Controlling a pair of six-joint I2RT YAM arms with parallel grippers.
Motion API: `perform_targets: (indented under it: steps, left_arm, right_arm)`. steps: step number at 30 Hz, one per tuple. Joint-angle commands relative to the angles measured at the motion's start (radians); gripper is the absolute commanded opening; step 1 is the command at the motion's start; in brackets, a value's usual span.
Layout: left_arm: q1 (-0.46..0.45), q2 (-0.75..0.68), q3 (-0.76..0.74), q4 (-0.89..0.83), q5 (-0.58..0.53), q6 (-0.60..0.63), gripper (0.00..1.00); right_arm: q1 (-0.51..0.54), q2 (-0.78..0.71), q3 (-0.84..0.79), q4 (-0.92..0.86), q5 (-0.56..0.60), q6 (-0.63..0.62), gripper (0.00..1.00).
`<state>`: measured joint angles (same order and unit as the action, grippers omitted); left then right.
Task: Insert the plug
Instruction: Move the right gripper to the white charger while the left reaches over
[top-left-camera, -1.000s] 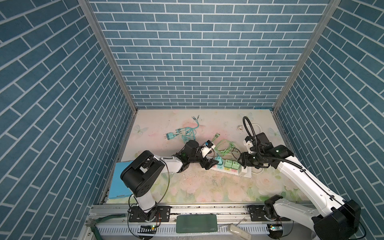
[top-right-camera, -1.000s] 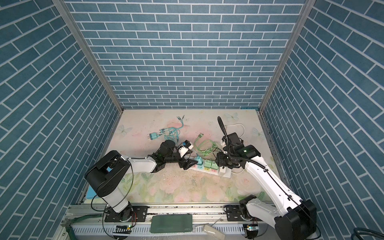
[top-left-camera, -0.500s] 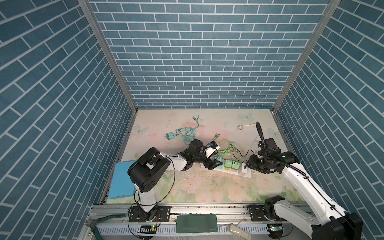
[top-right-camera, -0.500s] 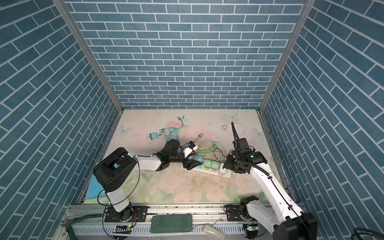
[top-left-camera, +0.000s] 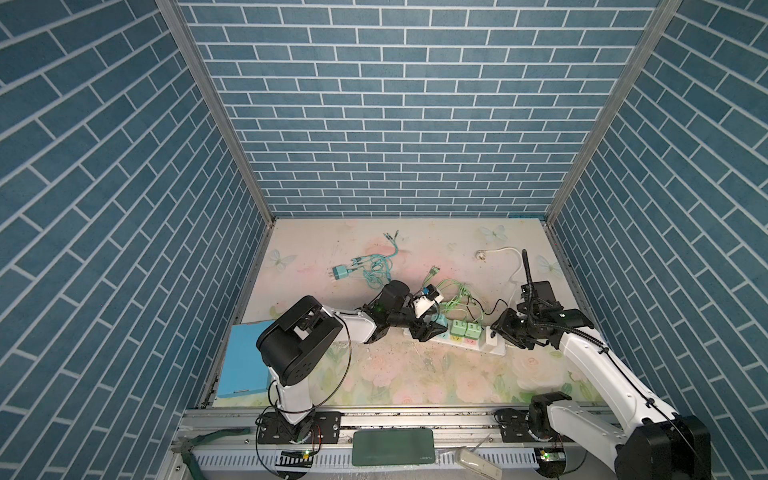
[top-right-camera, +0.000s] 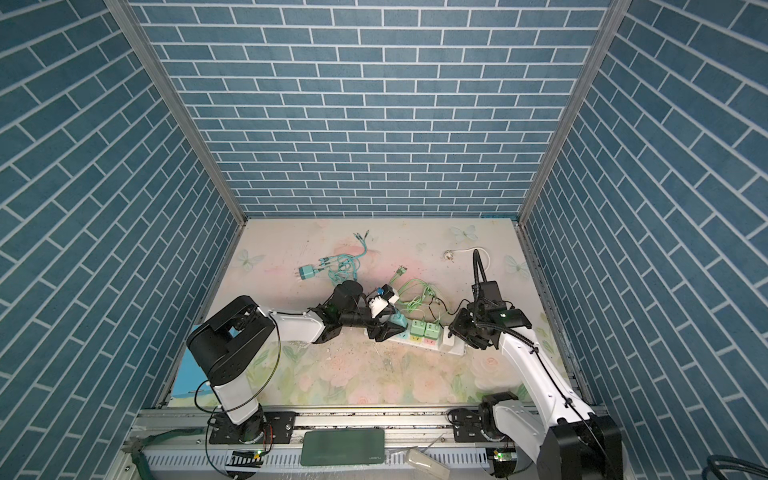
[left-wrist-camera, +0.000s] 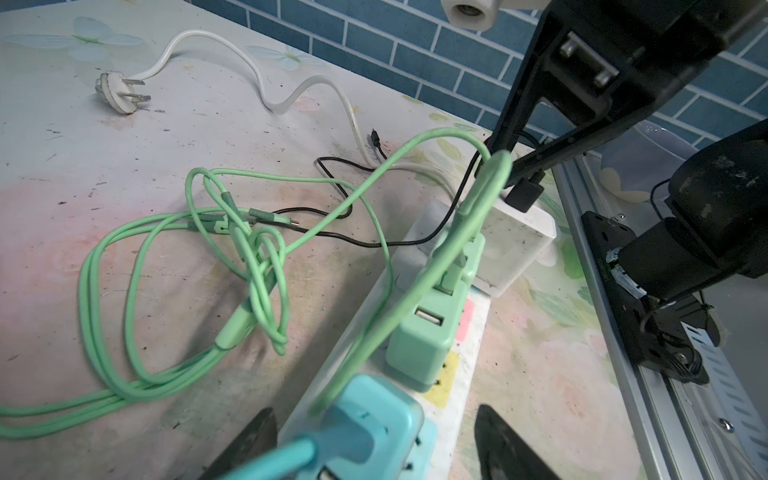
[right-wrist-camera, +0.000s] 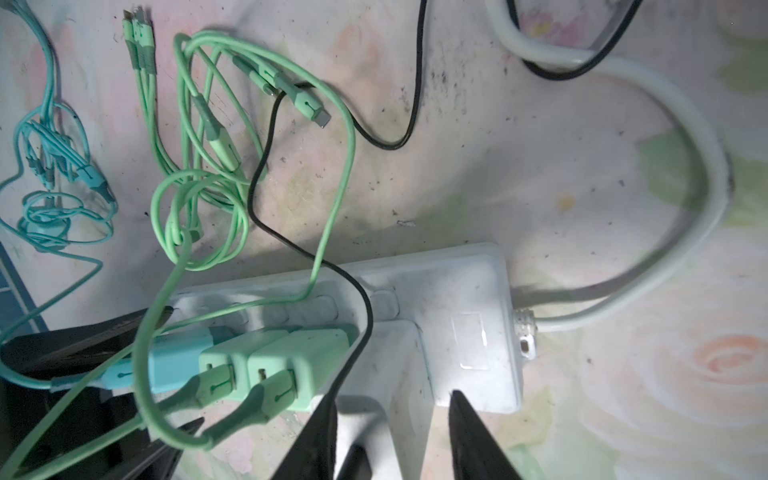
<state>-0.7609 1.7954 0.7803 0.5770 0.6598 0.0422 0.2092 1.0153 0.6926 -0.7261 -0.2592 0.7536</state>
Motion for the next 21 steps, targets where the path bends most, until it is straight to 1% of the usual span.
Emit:
perform_targets:
  steps: [1,4,7,10,13,14,16,18,21]
  left_arm:
    - [-0.009,-0.003,0.014,-0.034,0.007,0.021,0.73]
    - [-0.012,0.002,0.031,-0.057,0.003,0.032,0.73]
    - [-0.017,0.009,0.039,-0.055,0.006,0.032,0.73]
    - [-0.02,0.017,0.05,-0.067,0.008,0.034,0.71]
    - [-0.023,0.021,0.053,-0.068,0.007,0.036,0.69]
    - [-0.023,0.022,0.055,-0.07,0.007,0.037,0.68]
    - [-0.026,0.027,0.063,-0.083,0.009,0.043,0.62]
    - [-0.029,0.028,0.065,-0.092,0.007,0.047,0.61]
    - [-0.03,0.02,0.057,-0.104,-0.002,0.053,0.6]
  right_arm:
    - [-0.014,-0.023,-0.004,-0.009,-0.054,-0.009,0.47]
    - [-0.013,-0.061,0.001,0.028,-0.152,-0.013,0.51]
    - [-0.014,-0.106,0.005,0.053,-0.213,0.008,0.54]
    - [-0.014,-0.142,0.056,-0.046,-0.133,0.006,0.55]
    - [-0.014,-0.162,0.13,-0.235,0.084,0.009,0.55]
    - [-0.014,-0.173,0.142,-0.271,0.141,0.019,0.55]
    - [-0.022,-0.206,0.15,-0.304,0.216,0.053,0.55]
    - [-0.03,-0.233,0.136,-0.304,0.236,0.096,0.55]
    - [-0.049,-0.225,0.11,-0.32,0.237,0.105,0.55]
